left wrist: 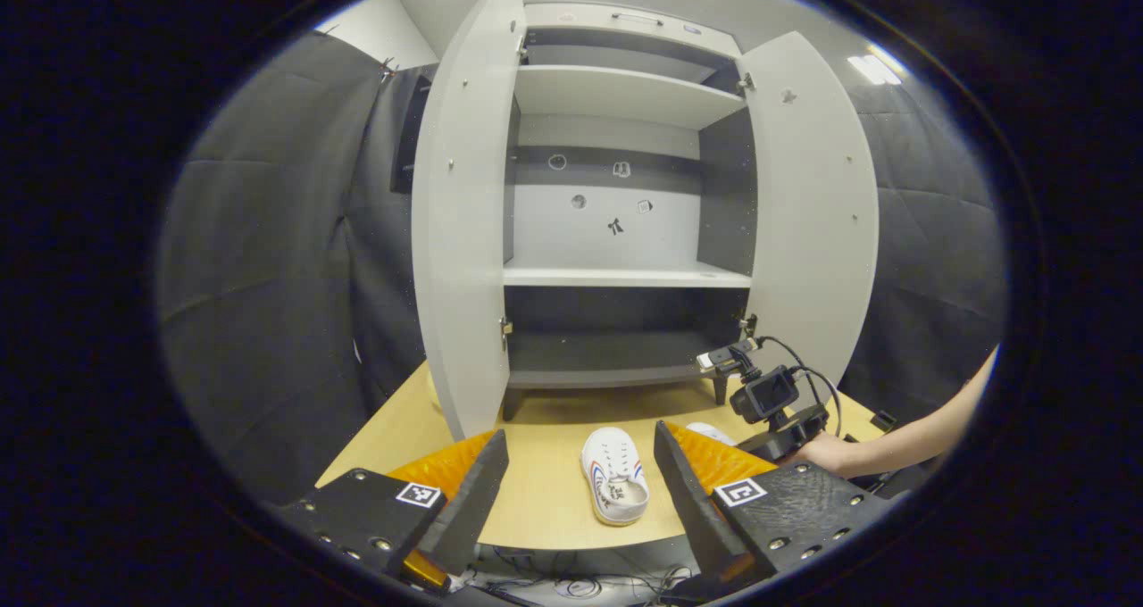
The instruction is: Grab one shoe with the right hand and put it into the shoe cabinet, grab the other shoe with the left hand and put it into the shoe cabinet; then close the right door with the right hand and the left door with the left hand.
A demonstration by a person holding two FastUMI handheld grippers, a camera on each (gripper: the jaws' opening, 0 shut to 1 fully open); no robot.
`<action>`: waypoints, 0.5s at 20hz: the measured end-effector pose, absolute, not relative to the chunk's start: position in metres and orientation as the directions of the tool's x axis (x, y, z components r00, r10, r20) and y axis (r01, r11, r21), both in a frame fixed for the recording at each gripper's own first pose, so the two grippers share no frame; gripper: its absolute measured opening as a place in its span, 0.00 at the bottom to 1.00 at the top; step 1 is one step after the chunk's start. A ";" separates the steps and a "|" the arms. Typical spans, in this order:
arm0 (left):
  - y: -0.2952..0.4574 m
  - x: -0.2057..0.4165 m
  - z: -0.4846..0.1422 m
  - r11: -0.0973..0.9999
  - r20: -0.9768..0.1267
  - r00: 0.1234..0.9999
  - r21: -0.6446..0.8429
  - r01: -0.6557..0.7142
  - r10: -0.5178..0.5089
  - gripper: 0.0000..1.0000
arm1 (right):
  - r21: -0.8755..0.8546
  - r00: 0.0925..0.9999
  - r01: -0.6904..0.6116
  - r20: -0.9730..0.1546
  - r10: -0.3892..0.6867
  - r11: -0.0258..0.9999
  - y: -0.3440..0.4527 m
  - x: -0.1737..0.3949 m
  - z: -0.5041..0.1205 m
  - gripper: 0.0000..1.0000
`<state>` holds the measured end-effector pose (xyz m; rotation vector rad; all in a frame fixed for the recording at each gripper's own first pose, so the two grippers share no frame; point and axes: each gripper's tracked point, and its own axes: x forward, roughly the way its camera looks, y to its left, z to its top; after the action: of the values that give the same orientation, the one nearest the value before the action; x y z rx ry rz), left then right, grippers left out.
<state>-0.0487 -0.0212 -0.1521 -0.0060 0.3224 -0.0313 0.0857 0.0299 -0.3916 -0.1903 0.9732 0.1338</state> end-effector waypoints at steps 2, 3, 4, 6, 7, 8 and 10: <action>-0.022 -0.054 -0.145 0.999 -0.306 0.951 -0.015 0.038 -0.041 0.90 | -0.066 0.553 -0.183 -0.832 0.047 0.981 0.027 0.073 -0.382 0.00; -0.022 -0.056 -0.142 0.999 -0.301 0.953 -0.006 0.041 -0.041 0.92 | -0.058 0.553 -0.185 -0.831 0.055 0.981 0.025 0.065 -0.376 0.02; -0.022 -0.057 -0.136 0.999 -0.289 0.956 0.007 0.046 -0.042 0.94 | -0.062 0.560 -0.191 -0.827 0.056 0.980 0.022 0.058 -0.369 0.02; -0.023 -0.059 -0.126 0.998 -0.264 0.963 0.032 0.058 -0.048 0.98 | -0.074 0.569 -0.197 -0.821 0.053 0.978 0.014 0.044 -0.355 0.02; -0.023 -0.059 -0.125 0.997 -0.258 0.965 0.039 0.063 -0.051 1.00 | -0.073 0.575 -0.193 -0.817 0.053 0.978 0.011 0.038 -0.345 0.02; -0.024 -0.059 -0.124 0.997 -0.257 0.965 0.038 0.069 -0.057 1.00 | -0.067 0.584 -0.185 -0.810 0.055 0.980 0.008 0.033 -0.336 0.02; -0.028 -0.058 -0.126 0.996 -0.259 0.963 0.015 0.083 -0.076 1.00 | -0.057 0.611 -0.173 -0.790 0.062 0.983 0.005 0.021 -0.313 0.00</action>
<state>-0.0583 -0.0277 -0.1257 0.0257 0.2617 -0.0804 0.0214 0.0045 -0.3129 -0.1319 0.9045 0.1362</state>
